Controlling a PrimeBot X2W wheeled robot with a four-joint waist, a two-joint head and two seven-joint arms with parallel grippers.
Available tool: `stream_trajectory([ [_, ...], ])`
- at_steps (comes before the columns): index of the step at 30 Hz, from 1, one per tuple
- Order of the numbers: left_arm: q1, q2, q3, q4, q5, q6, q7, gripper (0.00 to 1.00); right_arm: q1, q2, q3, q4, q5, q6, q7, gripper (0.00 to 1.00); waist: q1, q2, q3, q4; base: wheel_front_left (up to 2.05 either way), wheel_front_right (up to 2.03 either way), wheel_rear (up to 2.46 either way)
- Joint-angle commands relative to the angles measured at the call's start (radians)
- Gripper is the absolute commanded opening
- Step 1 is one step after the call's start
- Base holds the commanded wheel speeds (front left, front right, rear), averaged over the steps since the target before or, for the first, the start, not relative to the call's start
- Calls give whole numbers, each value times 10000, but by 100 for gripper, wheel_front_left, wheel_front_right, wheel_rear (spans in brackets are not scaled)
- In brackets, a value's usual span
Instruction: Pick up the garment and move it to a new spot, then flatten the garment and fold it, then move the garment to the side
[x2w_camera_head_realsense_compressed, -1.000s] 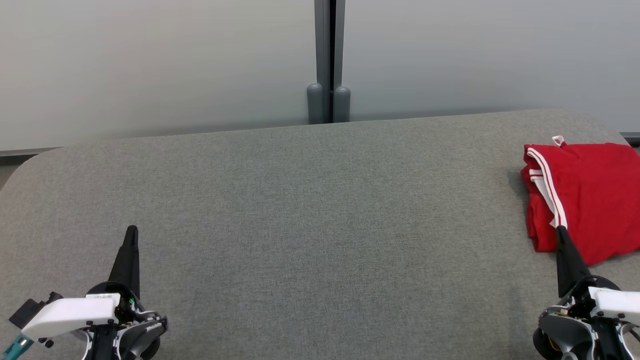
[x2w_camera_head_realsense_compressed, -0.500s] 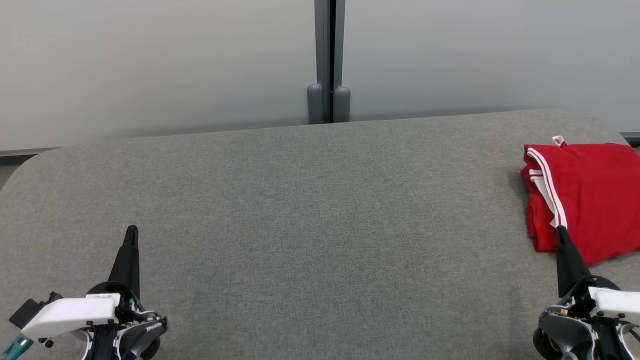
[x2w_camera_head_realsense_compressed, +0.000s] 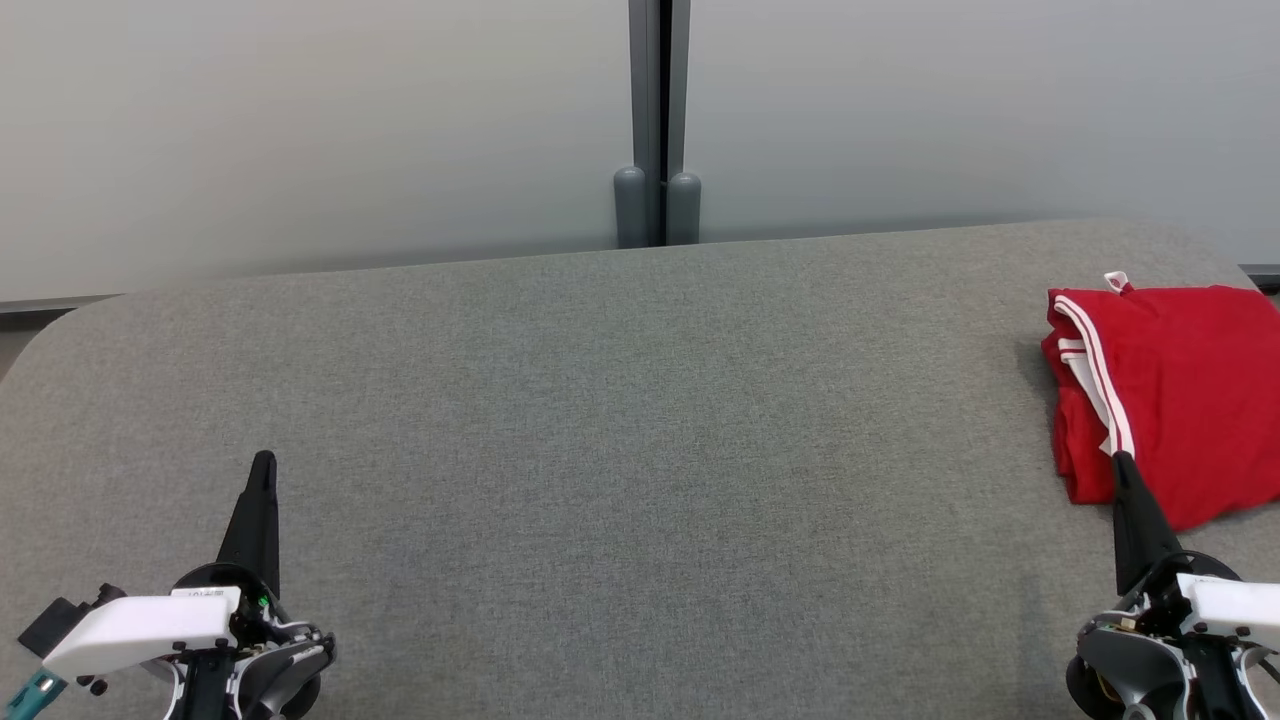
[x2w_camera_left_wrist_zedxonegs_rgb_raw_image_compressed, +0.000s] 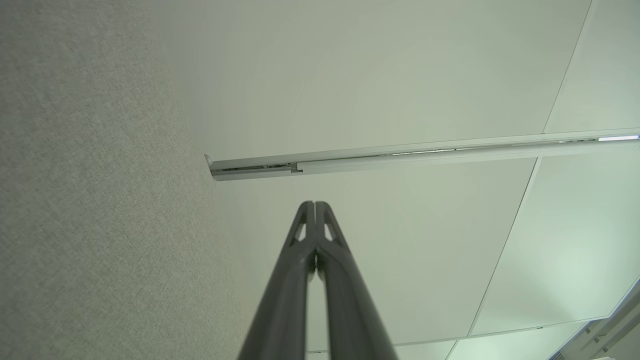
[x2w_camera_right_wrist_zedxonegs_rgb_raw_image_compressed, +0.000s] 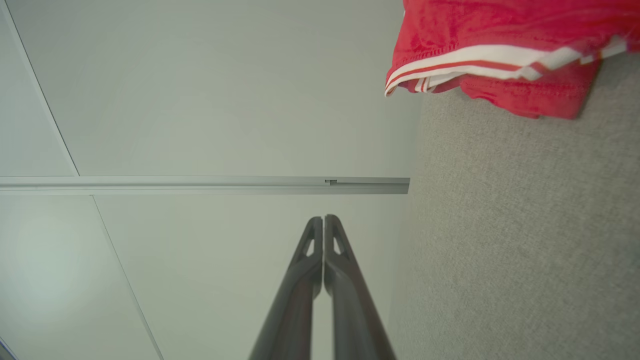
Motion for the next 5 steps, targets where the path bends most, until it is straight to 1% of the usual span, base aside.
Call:
stream_trajectory([
  [1,-78,26,38,6,-12,-43,26,0,-80,-46,7,22,48,0,33,0,-1,0,0,0,0,0,0],
  [5,-78,26,37,6,-12,-43,26,0,-80,-46,7,22,48,0,33,0,-1,0,0,0,0,0,0],
])
